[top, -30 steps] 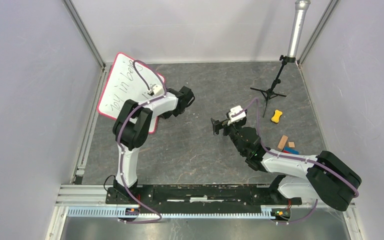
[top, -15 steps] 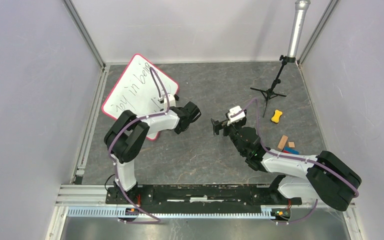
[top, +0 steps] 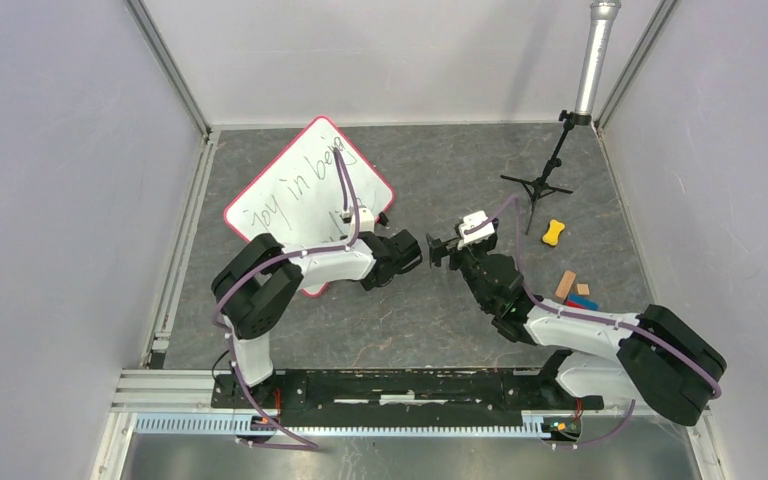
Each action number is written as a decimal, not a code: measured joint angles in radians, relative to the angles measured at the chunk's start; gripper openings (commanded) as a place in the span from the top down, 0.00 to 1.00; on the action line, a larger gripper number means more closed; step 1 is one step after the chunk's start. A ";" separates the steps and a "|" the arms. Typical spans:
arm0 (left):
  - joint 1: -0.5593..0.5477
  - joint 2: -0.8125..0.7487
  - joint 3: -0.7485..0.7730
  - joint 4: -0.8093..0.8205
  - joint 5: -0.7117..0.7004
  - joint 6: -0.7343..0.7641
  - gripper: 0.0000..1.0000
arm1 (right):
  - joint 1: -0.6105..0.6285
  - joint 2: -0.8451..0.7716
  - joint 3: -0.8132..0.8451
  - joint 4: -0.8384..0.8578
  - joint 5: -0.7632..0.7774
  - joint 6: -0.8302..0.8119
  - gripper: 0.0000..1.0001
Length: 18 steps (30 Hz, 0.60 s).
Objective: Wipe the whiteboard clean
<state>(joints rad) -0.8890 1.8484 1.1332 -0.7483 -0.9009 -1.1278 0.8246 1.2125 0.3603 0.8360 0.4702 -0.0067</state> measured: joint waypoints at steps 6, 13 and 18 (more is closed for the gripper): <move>-0.046 0.000 0.017 -0.075 0.025 -0.053 0.95 | 0.000 -0.014 0.000 0.000 0.017 -0.002 0.02; -0.092 0.000 0.041 -0.148 0.078 -0.090 0.61 | 0.000 -0.032 -0.011 0.002 0.034 -0.010 0.02; -0.115 -0.032 0.045 -0.169 0.143 -0.071 0.39 | 0.000 -0.034 -0.015 0.002 0.045 -0.018 0.02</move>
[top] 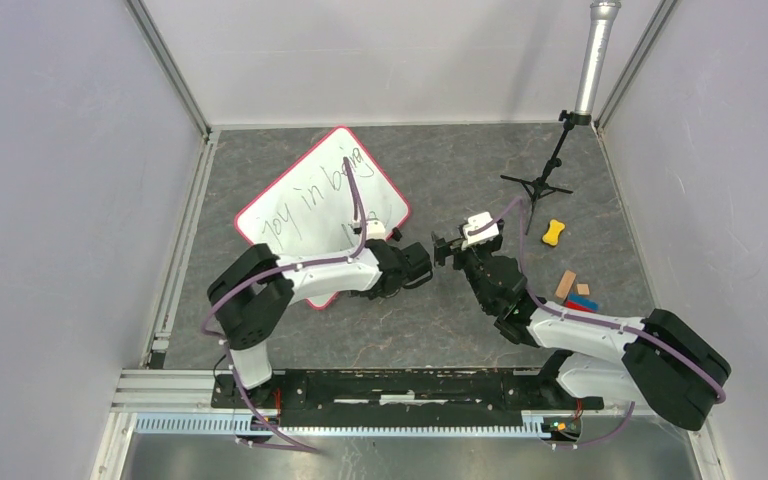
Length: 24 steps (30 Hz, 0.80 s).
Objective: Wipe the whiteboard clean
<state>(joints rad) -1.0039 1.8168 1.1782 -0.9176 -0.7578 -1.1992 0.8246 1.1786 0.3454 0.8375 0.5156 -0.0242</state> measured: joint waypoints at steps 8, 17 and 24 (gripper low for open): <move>-0.019 -0.208 -0.060 0.016 0.166 0.132 0.18 | 0.000 -0.001 0.000 -0.006 0.020 -0.009 0.02; -0.019 -0.605 -0.187 0.171 0.430 0.445 0.03 | -0.018 0.026 0.060 -0.147 0.188 0.047 0.02; -0.019 -0.805 -0.234 0.287 0.521 0.645 0.00 | -0.238 -0.081 0.073 -0.435 0.236 0.269 0.02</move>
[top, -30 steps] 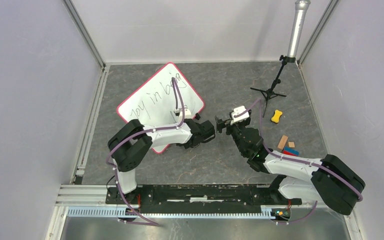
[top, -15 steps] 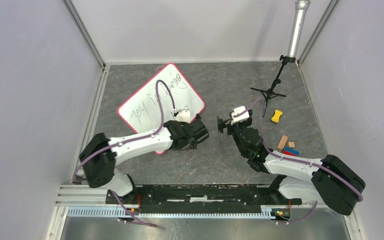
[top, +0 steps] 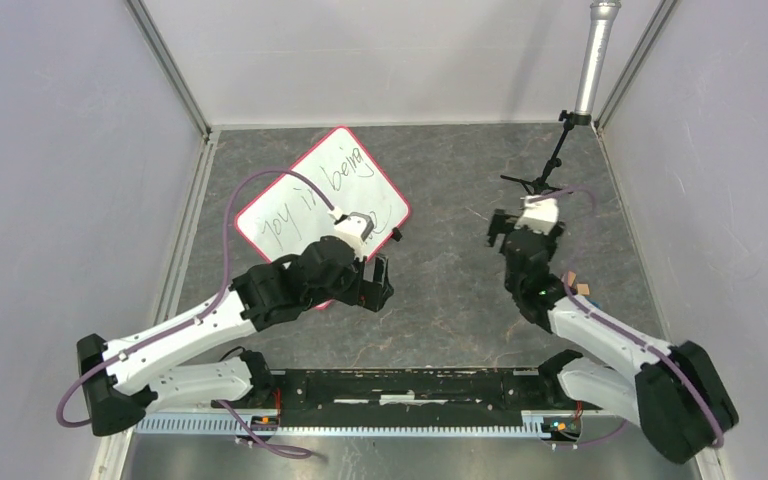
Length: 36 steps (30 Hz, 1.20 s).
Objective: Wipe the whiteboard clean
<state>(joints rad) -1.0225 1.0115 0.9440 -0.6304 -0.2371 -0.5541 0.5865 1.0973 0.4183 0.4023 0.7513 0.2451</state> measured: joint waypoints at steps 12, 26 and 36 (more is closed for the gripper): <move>0.000 -0.042 -0.106 0.132 0.124 0.073 0.00 | -0.527 0.051 0.039 -0.256 -0.260 0.164 0.02; 0.000 -0.162 -0.120 0.133 0.160 0.069 0.00 | -0.703 0.456 0.383 -0.396 -0.460 0.148 0.30; 0.003 -0.119 -0.033 0.056 0.109 0.070 0.00 | -0.703 0.552 0.427 -0.480 -0.477 0.139 0.44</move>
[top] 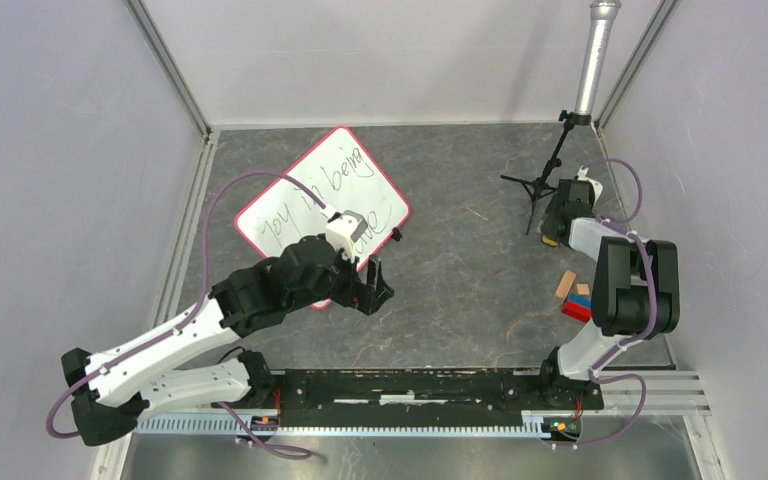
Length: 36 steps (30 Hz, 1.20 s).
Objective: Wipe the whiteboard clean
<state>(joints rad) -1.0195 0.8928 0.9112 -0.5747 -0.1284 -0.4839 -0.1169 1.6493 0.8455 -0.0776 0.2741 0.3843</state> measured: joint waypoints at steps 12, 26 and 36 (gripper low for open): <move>0.141 0.115 0.296 -0.161 -0.072 0.051 0.00 | 0.000 0.018 0.009 -0.006 -0.009 -0.023 0.78; 0.633 0.429 0.689 -0.261 0.039 0.111 0.00 | 0.109 -0.467 -0.406 0.137 -0.255 -0.033 0.87; 0.841 0.638 0.805 -0.222 0.093 0.157 0.00 | 0.582 -0.475 -0.421 0.437 -0.309 -0.057 0.88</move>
<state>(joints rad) -0.1787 1.5311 1.7164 -0.7963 -0.0353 -0.3271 0.4648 1.1748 0.4244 0.3595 -0.0345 0.3275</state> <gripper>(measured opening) 0.993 0.301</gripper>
